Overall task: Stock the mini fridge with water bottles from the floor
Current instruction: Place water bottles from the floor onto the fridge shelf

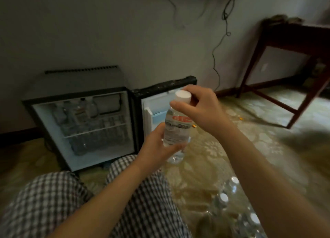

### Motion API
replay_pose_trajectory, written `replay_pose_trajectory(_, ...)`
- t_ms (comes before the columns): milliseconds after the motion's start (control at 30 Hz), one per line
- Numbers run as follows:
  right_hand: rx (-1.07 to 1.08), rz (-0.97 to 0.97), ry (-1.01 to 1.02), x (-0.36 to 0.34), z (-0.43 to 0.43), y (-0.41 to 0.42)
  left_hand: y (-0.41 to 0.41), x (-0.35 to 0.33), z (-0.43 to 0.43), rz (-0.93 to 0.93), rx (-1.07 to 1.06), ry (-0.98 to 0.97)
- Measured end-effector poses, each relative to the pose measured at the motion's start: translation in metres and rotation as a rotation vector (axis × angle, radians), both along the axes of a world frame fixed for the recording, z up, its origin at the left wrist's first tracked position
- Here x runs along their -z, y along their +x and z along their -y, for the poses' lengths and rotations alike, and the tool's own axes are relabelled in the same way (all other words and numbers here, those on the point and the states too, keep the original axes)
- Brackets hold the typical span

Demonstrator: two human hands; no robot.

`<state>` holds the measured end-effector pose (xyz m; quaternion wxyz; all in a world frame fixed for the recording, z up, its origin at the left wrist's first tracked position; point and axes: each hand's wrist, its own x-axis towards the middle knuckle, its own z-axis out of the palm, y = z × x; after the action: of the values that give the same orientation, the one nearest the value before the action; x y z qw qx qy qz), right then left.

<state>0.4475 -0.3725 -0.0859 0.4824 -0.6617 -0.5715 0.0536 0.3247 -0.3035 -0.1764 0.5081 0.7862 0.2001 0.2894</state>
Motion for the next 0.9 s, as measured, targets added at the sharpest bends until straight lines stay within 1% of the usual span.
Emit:
replay_pose_trajectory(100,-0.050,-0.009,0.024,-0.007,-0.028,-0.016,-0.020,-0.012,-0.020,-0.002,-0.074,0.041)
replay_pose_trajectory(167,-0.094,0.002,0.008,-0.008,-0.046,-0.027,-0.032,-0.014,-0.036,0.011,-0.125,0.030)
replay_pose_trajectory(300,-0.092,0.068,-0.065,0.001,-0.078,-0.043,-0.052,-0.019,-0.065,0.047,-0.244,-0.027)
replay_pose_trajectory(400,-0.150,0.031,-0.151,0.010,-0.099,-0.057,-0.063,-0.021,-0.086,0.067,-0.314,-0.053)
replay_pose_trajectory(467,-0.149,0.011,-0.204,0.017,-0.115,-0.067,-0.069,-0.020,-0.100,0.074,-0.339,-0.078)
replay_pose_trajectory(600,-0.121,-0.028,-0.263,0.031,-0.147,-0.081,-0.078,-0.014,-0.122,-0.017,-0.389,-0.075)
replay_pose_trajectory(733,-0.132,-0.058,-0.306,0.042,-0.184,-0.085,-0.084,-0.008,-0.149,-0.093,-0.445,-0.126)
replay_pose_trajectory(833,-0.143,-0.130,-0.333,0.057,-0.214,-0.084,-0.089,-0.003,-0.177,-0.199,-0.435,-0.154)
replay_pose_trajectory(900,-0.146,-0.200,-0.338,0.070,-0.234,-0.082,-0.093,0.001,-0.197,-0.263,-0.390,-0.169)
